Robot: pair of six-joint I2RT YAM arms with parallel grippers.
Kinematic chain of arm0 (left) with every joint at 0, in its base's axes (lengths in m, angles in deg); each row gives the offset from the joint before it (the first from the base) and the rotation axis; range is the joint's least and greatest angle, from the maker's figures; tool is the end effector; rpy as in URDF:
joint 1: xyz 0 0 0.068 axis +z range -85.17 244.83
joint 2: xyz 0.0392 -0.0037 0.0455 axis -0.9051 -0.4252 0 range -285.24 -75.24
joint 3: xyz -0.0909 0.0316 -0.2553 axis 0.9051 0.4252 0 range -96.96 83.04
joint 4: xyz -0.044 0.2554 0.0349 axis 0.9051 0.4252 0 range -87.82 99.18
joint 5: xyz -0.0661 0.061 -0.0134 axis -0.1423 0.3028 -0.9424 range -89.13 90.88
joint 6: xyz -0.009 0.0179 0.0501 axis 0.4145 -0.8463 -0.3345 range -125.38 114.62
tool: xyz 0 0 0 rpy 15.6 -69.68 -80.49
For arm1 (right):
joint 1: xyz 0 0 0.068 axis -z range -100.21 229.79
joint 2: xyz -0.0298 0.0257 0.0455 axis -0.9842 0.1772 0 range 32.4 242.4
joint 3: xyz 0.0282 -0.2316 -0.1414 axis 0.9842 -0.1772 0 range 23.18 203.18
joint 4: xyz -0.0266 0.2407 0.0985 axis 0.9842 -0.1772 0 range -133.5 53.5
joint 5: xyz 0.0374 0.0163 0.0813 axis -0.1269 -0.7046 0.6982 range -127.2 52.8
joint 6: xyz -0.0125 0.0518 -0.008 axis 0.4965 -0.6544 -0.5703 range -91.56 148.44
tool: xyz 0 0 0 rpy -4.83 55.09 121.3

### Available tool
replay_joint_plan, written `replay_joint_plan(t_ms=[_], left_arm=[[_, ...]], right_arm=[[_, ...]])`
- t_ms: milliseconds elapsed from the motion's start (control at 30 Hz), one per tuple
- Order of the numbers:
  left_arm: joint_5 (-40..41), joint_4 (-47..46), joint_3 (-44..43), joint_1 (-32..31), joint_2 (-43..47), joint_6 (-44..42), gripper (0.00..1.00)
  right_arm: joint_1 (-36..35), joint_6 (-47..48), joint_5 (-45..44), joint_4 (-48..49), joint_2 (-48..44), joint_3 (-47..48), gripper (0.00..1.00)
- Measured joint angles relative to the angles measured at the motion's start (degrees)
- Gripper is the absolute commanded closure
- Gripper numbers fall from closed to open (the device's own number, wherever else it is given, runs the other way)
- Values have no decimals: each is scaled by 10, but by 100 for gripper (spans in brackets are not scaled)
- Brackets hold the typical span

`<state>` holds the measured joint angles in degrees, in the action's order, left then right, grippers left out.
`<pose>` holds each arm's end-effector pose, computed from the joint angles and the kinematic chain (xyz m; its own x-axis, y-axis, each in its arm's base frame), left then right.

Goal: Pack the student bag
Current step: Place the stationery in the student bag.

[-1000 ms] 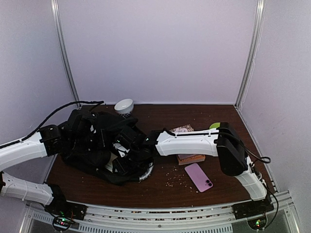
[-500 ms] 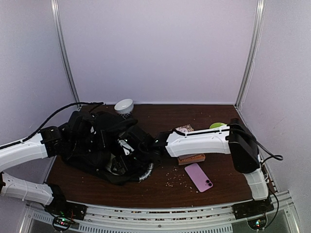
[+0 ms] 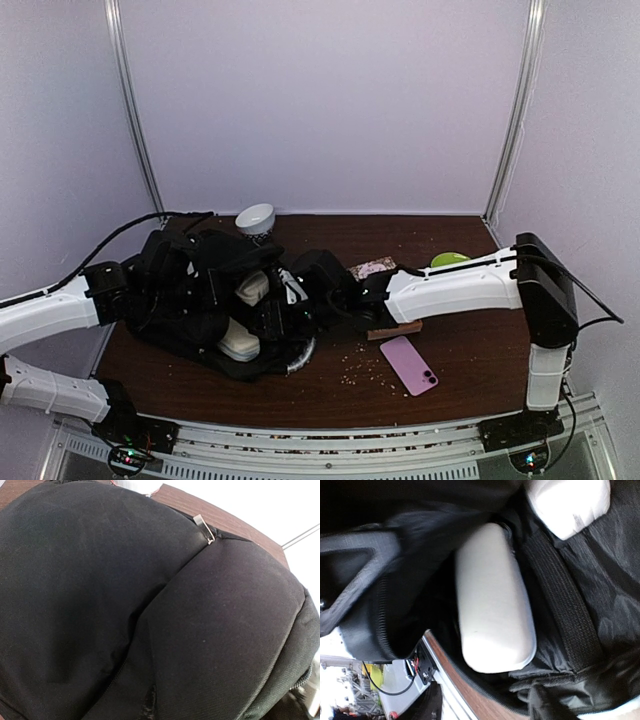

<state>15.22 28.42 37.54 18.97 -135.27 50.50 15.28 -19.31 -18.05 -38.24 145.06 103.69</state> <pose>0.1613 -0.1536 0.2679 -0.7226 -0.4070 -0.5588 -0.0597 0.8420 -0.5361 0.1833 0.4116 0.2176 -0.8792 -0.2196 -0.4228 -0.4746 0.4806 0.7374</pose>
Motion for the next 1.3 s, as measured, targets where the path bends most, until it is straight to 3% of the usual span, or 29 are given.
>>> replay_joint_plan(t_ms=[167, 467, 900, 1033, 1167, 1300], left_arm=[[0, -14, 6, 0, -1, 4, 100], [-2, -32, 16, -1, -1, 16, 100], [-11, -73, 47, -10, 5, 50, 100], [-6, -80, 57, -12, 13, 60, 100], [6, -80, 60, -12, 22, 66, 100], [19, -67, 60, -14, 43, 66, 100]], right_arm=[[8, -72, 18, 47, 32, -14, 60], [7, -168, 63, 101, 100, -1, 68], [6, -236, 96, 119, 223, 180, 70], [5, -258, 109, 118, 274, 246, 66], [5, -275, 125, 119, 318, 308, 50], [7, -268, 131, 139, 304, 282, 38]])
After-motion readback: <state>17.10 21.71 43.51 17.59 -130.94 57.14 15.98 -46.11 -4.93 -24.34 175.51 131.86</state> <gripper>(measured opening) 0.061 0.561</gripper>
